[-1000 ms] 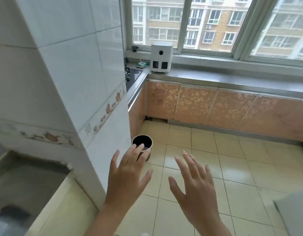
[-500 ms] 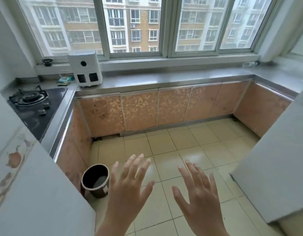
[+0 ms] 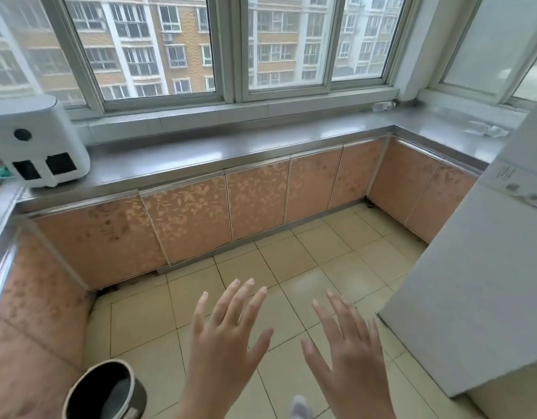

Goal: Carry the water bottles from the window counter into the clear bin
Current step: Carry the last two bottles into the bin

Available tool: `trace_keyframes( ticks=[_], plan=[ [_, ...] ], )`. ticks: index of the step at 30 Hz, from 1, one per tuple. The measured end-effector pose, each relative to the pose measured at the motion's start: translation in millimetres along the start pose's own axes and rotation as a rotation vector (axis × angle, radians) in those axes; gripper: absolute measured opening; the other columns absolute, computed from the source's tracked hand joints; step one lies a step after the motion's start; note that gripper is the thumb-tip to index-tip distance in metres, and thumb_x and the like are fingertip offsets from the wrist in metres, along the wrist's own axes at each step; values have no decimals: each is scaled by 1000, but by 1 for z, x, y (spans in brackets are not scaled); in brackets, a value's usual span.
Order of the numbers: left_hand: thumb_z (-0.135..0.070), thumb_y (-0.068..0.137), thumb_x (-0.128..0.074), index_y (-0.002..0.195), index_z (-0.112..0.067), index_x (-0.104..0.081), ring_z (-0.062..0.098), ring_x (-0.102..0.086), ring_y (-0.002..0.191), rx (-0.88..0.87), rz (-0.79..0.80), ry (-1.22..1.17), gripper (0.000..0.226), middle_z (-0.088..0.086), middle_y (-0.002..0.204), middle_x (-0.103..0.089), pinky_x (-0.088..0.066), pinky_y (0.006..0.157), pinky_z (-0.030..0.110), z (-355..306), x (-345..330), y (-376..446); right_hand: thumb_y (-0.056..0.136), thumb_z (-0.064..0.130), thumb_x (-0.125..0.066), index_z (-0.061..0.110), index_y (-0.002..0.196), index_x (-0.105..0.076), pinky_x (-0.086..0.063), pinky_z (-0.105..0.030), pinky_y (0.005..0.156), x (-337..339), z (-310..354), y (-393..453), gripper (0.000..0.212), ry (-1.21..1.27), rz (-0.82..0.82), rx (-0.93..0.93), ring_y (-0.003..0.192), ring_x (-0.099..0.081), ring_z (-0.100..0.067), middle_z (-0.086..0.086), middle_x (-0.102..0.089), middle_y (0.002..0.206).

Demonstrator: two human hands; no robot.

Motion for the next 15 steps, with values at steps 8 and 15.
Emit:
trace_keyframes(
  ticks=[8, 15],
  plan=[
    [-51, 87, -52, 132, -26, -62, 14, -46, 133, 22, 18, 25, 52, -6, 139, -60, -33, 109, 53, 2, -83, 145, 83, 50, -45, 27, 132, -52, -19, -50, 107, -34, -68, 150, 55, 15, 0, 27, 133, -37, -19, 0, -47, 145],
    [-50, 86, -52, 130, -24, -64, 14, -45, 133, -19, -1, -2, 52, -5, 139, -60, -30, 110, 51, -4, -143, 259, 86, 53, -41, 26, 131, -55, -18, -48, 107, -37, -125, 266, 54, 18, -53, -19, 133, -36, -19, 0, -47, 145]
  ],
)
Point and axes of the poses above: each hand's wrist, its own y-axis towards the middle knuckle, its own x-axis out of the back of the hand, z = x × y, the point moved 8 cm from there along y, towards the middle knuckle
